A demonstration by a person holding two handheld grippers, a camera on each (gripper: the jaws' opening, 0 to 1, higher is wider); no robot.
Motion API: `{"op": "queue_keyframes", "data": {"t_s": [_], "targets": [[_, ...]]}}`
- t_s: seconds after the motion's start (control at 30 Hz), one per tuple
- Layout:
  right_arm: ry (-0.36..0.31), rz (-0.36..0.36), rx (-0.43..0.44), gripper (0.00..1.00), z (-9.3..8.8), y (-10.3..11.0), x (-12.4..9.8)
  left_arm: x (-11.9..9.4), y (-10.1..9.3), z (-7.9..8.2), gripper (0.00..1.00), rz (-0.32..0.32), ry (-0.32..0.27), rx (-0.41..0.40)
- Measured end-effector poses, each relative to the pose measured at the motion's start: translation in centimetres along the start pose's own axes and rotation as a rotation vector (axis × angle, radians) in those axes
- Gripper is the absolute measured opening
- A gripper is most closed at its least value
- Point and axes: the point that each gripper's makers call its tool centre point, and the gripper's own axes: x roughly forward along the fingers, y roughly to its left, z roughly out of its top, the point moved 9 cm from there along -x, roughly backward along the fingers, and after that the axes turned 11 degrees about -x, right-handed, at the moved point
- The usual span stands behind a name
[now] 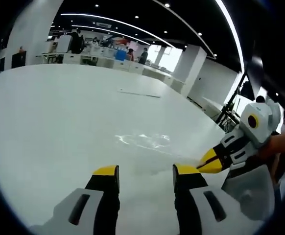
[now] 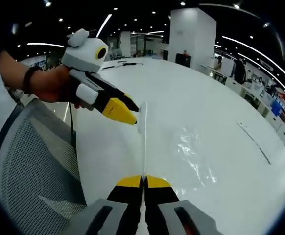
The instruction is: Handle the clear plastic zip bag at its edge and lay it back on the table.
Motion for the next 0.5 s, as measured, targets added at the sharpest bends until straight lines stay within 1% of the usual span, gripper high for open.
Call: {"op": "queue_keyframes", "data": {"t_s": [0.07,0.17,0.23,0.3,0.37,0.43,0.5], "targets": [[-0.016,0.01,-0.006,0.0,0.28,0.48,-0.21,-0.13,-0.36,-0.1,0.41,-0.007,0.005,-0.001],[-0.012,0.022,-0.021,0.0,0.36,0.66,-0.17,-0.27,-0.49,-0.11,0.4,-0.013,0.008,-0.002],[-0.011,0.022,-0.021,0.0,0.35,0.62,-0.17,-0.38,-0.78,-0.04,0.36,-0.019,0.01,-0.005],[-0.013,0.021,-0.02,0.0,0.4,0.59,-0.23,-0.43,-0.47,-0.05,0.3,-0.03,0.012,-0.019],[-0.009,0.019,-0.023,0.0,0.41,0.61,-0.32,-0.58,-0.44,-0.11,0.27,-0.033,0.012,-0.032],[-0.005,0.021,-0.021,0.0,0.4,0.68,-0.42,-0.71,-0.36,-0.09,0.23,-0.039,0.013,-0.051],[-0.001,0.022,-0.019,0.0,0.0,0.54,-0.45,-0.84,-0.3,-0.02,0.19,-0.052,0.009,-0.074]]}}
